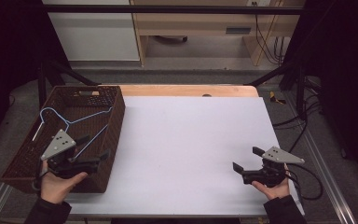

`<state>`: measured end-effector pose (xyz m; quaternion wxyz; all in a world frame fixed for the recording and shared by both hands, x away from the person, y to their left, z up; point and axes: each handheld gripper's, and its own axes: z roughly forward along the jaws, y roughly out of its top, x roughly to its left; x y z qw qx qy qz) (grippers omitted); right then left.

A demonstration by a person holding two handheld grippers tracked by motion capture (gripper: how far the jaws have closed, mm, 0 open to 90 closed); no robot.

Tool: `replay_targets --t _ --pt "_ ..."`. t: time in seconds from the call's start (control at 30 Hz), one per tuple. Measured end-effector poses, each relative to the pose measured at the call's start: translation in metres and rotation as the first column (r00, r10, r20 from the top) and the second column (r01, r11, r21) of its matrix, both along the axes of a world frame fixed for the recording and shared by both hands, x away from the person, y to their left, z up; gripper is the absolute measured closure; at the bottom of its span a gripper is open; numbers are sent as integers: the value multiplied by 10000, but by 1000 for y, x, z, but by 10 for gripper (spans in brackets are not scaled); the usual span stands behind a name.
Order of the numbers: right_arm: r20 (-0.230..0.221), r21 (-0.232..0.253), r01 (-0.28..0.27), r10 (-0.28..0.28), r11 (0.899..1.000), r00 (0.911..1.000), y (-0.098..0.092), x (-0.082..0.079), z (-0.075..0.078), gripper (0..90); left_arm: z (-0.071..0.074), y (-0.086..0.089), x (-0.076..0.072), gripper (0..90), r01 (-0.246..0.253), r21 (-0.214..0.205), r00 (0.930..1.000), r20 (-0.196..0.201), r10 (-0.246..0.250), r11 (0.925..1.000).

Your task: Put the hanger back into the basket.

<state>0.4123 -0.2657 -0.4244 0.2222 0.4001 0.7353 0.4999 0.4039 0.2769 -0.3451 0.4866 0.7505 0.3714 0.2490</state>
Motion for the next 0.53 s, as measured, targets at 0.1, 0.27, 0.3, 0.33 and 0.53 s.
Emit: replay_targets --t 0.1,0.27,0.3,0.33,0.53 --pt "16 23 11 -11 10000 10000 -1 0 0 25 -5 -13 0 108 334 -55 9994 -71 -334 9994" --pt "22 35 7 -7 10000 10000 -2 0 0 25 -16 -26 0 98 674 -98 9976 -155 -675 9977" --pt "16 46 7 -7 10000 10000 -2 0 0 24 -18 -28 0 97 762 -191 9968 -221 -766 9969" --pt "-1 101 27 -27 9999 10000 -2 -1 0 24 -20 -30 0 96 795 -197 9965 -245 -799 9966" --pt "10 150 30 -30 9999 10000 -4 -1 0 25 -31 -35 -6 96 879 -406 9959 -161 -886 9953"
